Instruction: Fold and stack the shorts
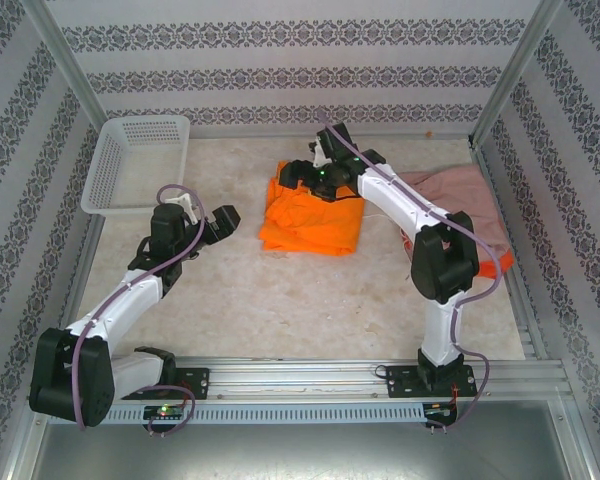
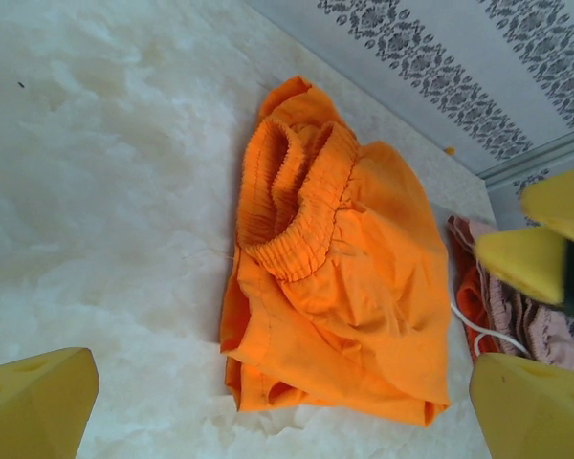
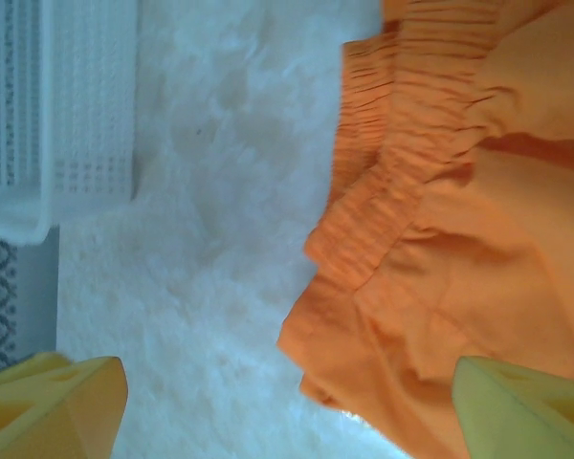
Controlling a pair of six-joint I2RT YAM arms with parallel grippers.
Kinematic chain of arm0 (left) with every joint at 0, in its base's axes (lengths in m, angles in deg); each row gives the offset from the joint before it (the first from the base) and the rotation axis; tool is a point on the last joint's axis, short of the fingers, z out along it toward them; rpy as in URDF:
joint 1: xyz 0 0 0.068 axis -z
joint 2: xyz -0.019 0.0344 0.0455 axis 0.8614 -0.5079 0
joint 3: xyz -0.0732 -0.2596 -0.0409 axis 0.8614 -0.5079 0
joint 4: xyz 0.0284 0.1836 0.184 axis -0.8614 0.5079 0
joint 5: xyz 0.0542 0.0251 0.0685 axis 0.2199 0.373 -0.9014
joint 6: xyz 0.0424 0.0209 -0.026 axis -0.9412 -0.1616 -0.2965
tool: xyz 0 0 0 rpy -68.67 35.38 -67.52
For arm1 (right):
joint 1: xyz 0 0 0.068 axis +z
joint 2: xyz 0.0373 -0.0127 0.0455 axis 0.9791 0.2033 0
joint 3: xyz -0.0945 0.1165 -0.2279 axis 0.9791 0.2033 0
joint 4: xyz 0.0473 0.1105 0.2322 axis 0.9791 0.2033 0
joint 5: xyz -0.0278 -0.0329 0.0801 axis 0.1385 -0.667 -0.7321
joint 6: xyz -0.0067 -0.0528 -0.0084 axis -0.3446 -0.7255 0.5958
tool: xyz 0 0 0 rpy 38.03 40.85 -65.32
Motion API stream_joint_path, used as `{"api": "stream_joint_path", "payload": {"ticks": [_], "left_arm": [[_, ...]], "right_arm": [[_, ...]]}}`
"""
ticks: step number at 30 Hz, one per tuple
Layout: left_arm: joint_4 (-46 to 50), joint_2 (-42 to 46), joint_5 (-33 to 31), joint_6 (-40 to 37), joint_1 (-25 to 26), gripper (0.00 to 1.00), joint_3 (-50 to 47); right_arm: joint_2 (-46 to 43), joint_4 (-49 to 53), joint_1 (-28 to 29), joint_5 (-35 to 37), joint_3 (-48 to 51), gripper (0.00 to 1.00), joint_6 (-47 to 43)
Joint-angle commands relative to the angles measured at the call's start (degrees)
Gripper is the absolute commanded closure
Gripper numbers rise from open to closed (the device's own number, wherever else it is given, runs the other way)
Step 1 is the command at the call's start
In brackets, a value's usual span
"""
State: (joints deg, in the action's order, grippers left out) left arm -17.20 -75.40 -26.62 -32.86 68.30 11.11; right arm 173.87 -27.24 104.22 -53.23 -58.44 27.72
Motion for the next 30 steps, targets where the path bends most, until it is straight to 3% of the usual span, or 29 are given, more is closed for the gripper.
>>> {"api": "stream_joint_path", "payload": {"ticks": [1,10,19,24,30], "left_arm": [[-3.49,0.72,1.15,1.39,-0.78,0.00,-0.47],[-2.31,2.11,0.73,1.29,-1.24,0.00,-1.04],[-0.87,3.13,4.11,0.82,-1.96,0.00,-0.76],[1.21,1.80,11.11,0.57,-1.51,0.11,0.51],[-4.98,-3.60,17.06,6.54,2.08,0.25,-1.24]], "right_arm": [[3.92,-9.77,0.46,-4.81,2.81,0.12,5.52],[8.69,-10.95,3.56,-6.88,7.10,0.12,4.47],[-7.16,-4.99,4.63,-5.54,32.01,0.13,-10.05],[-21.00,6.13,4.94,2.30,35.90,0.14,-18.43],[-26.71,14.35,6.43,19.39,27.33,0.15,-19.20]]}}
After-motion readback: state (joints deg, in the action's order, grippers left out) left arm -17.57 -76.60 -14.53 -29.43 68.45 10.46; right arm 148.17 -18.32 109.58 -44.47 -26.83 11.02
